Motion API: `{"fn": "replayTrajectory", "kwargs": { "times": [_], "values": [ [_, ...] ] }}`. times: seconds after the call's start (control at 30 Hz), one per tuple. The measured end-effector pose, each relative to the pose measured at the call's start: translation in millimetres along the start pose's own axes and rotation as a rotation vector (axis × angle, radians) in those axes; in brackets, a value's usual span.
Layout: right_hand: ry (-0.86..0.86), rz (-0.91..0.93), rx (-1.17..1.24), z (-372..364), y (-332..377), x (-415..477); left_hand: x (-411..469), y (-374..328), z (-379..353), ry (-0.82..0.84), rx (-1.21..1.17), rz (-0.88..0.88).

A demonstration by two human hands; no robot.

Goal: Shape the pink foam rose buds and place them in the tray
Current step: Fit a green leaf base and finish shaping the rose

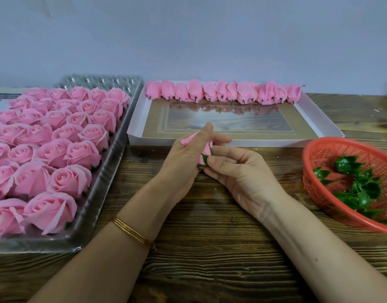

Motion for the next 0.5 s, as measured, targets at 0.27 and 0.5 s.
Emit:
{"fn": "replayTrajectory", "kwargs": {
  "times": [0.27, 0.5],
  "values": [
    [-0.029, -0.027, -0.041, 2.8, -1.1, -0.3, -2.9, -1.2, -3.1, 0.03, 0.041, 0.003],
    [0.009, -0.065, -0.119, 3.0, -0.1, -1.0, -2.6, 1.2, -0.9, 0.034, -0.011, 0.045]
  ]
}}
Point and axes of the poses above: each hand's wrist, its own x-axis towards the middle knuckle, its own z-axis out of the back of the hand, y = z × x, the point moved 9 cm from there along x, towards the middle knuckle, and after that the axes turned 9 degrees about x, right-handed, at the moved point
